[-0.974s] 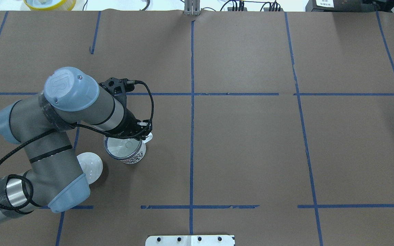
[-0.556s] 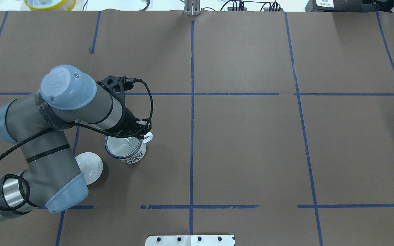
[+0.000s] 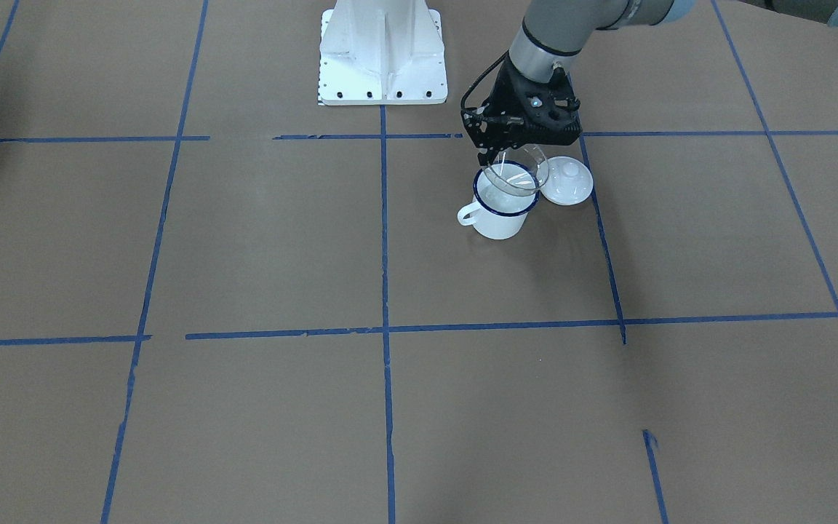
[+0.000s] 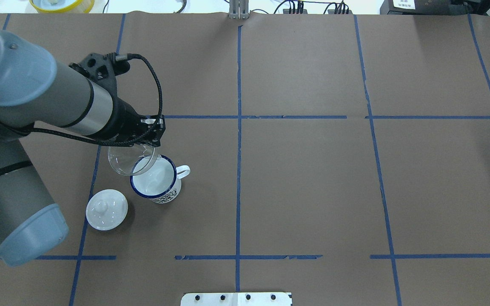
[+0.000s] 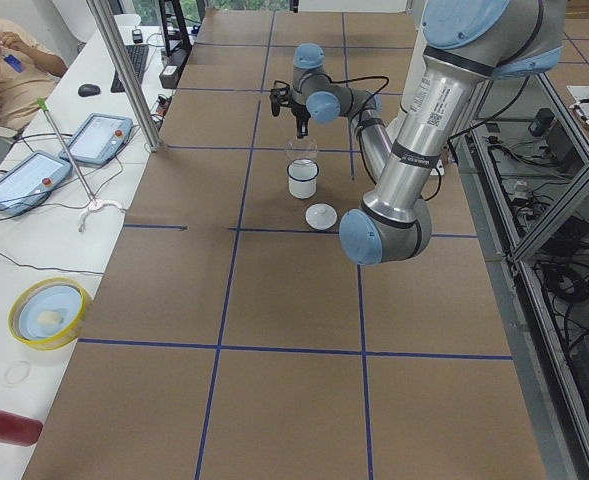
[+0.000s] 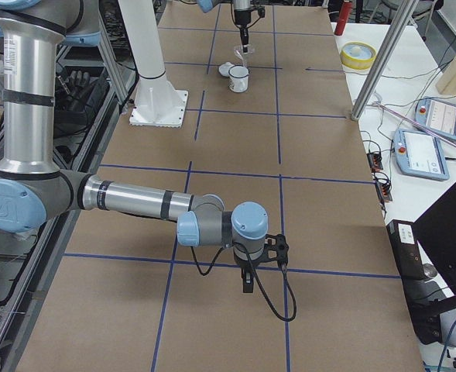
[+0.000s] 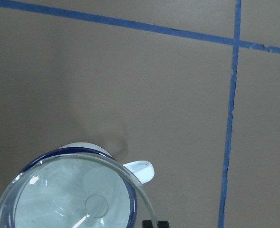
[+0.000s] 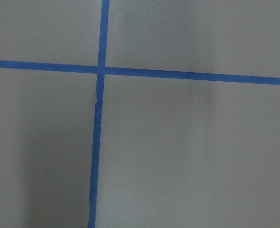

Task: Remove funnel from cup
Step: 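Carry the funnel farther from the robot and set it on the table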

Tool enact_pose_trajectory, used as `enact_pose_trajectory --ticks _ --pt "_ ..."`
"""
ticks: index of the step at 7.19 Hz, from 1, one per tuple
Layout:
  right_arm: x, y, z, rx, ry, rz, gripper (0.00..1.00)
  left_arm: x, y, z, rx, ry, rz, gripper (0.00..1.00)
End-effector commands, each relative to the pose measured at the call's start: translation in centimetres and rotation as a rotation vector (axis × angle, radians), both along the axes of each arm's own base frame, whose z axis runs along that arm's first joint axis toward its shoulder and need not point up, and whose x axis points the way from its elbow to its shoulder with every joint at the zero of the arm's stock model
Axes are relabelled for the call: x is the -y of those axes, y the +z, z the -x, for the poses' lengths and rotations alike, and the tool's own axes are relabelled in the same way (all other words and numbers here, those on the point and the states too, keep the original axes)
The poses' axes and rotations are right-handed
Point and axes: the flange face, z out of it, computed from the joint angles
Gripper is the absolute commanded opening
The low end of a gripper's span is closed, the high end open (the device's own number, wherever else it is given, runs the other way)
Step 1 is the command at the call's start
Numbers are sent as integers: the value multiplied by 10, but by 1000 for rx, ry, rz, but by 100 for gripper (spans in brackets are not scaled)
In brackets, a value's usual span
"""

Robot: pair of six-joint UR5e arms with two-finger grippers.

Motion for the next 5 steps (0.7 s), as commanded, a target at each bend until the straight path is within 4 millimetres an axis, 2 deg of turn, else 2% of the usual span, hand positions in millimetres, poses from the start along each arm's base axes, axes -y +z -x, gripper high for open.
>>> enact_pose_trajectory --ticks 1,2,4,5 --pt "0 0 0 0 0 0 100 41 3 6 -78 -339 75 0" --pt "0 0 0 0 0 0 100 70 28 -14 -117 -479 131 0" --pt "0 -1 0 0 0 -1 100 115 75 -45 -196 -691 194 0" --pt "0 0 0 0 0 0 100 138 110 -65 -237 -777 209 0"
